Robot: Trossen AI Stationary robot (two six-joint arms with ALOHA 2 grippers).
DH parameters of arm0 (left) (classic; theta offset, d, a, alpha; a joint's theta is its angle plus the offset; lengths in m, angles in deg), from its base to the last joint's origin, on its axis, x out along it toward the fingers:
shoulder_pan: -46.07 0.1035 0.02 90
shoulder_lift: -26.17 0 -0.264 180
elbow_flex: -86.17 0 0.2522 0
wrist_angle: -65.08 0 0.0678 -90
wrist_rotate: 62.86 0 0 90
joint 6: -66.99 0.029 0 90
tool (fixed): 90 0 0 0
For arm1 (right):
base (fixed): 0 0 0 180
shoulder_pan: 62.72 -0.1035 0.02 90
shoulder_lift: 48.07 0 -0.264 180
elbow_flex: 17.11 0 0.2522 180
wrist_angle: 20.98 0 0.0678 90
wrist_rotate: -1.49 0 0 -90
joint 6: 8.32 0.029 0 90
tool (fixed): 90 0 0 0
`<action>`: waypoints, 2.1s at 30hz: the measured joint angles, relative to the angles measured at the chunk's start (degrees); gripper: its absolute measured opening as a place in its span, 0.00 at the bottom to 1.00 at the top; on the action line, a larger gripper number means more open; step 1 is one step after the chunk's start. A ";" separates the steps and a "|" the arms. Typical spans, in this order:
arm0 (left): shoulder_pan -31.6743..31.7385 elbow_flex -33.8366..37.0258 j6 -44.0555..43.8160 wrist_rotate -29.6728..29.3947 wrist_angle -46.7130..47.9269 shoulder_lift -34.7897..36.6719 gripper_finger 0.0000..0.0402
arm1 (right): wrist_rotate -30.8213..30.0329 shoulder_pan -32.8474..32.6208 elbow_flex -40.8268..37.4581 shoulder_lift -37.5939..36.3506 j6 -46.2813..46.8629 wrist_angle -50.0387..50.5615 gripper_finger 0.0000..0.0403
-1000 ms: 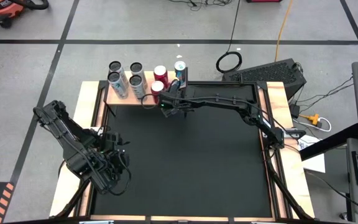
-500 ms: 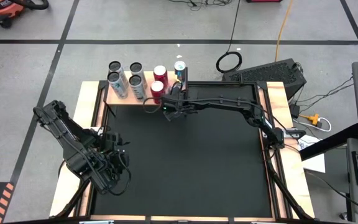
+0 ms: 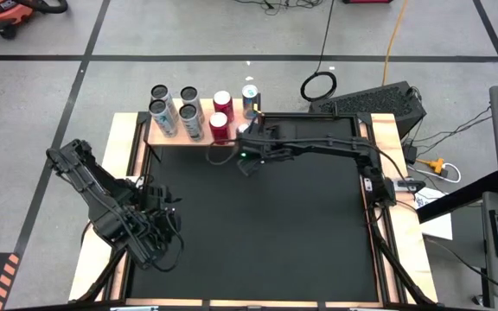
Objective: Place canned beverage on shelf
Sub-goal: Put the blue soda can aligned with the blue soda can on the shelf
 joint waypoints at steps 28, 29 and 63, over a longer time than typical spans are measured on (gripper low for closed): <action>16.25 0.00 17.18 -1.67 -10.91 -0.02 0.85 | 37.84 -2.81 0.04 -3.86 3.25 5.95 0.53; 16.87 0.00 19.19 -0.89 -13.21 -0.02 0.85 | 38.17 -2.60 0.04 -3.86 3.98 5.93 0.53; 38.09 0.02 53.99 29.66 -45.38 -6.82 0.85 | 61.71 3.13 0.09 -3.86 2.64 6.02 0.53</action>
